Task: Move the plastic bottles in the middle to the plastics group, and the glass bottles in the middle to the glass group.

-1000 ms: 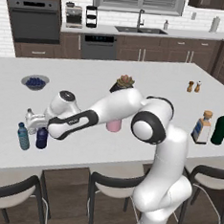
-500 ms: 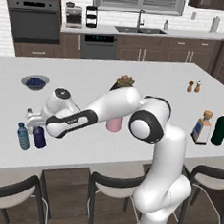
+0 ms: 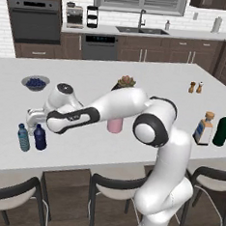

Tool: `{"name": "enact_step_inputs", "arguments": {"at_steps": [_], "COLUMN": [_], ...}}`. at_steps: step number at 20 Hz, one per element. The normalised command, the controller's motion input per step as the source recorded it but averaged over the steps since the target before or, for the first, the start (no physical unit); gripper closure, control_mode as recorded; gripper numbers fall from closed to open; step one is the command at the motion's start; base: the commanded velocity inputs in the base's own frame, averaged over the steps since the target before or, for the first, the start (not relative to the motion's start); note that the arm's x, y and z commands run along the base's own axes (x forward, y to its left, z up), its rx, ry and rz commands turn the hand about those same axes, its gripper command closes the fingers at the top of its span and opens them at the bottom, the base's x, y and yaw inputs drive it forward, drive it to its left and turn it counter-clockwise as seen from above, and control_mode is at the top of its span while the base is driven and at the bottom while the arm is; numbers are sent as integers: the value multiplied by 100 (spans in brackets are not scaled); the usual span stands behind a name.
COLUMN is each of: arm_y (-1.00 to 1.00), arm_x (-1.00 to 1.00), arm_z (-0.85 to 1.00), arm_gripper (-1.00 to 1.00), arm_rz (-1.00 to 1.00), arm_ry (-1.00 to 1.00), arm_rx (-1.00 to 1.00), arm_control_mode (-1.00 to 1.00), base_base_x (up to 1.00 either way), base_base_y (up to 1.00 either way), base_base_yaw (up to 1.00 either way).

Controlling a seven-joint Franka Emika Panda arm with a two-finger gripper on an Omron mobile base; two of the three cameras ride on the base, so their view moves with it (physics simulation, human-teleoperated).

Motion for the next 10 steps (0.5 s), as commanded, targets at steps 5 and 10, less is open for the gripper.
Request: {"name": "enact_step_inputs", "arguments": {"at_steps": [5,10], "arm_y": [-42,-72], "arm_x": [0,-4], "arm_z": [40,26], "arm_gripper": [-100,-100], "arm_rz": [-3,-13], "arm_ry": [1,5], "arm_rx": [-6,-8], "arm_control_mode": [-100,-100], "base_base_x": [0,0], "base_base_y": [0,0], "base_base_yaw": [0,0]}}
